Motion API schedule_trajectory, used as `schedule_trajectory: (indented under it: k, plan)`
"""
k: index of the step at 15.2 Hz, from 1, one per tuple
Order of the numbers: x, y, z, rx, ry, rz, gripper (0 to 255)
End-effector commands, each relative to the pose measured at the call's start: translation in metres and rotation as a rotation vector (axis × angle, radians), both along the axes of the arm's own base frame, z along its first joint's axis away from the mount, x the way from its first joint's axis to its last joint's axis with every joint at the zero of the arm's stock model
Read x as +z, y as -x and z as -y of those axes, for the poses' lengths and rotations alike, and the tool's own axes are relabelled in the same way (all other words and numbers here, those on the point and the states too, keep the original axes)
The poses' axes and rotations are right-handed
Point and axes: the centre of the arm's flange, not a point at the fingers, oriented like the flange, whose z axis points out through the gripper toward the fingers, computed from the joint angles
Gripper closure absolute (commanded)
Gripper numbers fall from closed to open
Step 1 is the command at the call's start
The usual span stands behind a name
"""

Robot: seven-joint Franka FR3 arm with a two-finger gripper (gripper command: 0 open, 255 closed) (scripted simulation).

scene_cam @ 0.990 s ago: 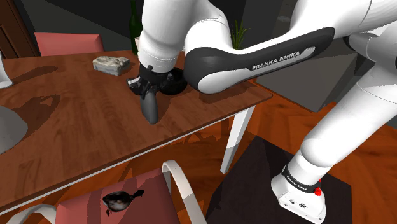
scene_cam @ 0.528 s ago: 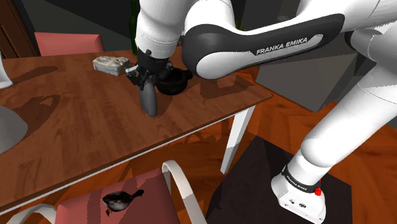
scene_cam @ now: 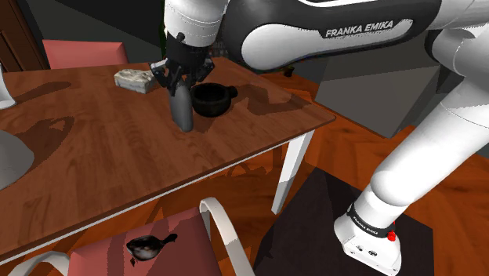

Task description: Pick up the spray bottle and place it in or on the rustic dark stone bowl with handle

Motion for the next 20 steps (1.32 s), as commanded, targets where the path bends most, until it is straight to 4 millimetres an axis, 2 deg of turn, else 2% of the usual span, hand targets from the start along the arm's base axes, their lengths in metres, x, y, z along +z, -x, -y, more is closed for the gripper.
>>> schedule_trajectory:
  k: [1,17,20]
  plan:
    - [0.011,-0.001,0.001,0.000,0.000,0.000,255]
    - [0.092,-0.001,0.001,0.000,0.000,0.000,255]
    - [0.091,-0.016,0.038,0.000,0.000,0.000,255]
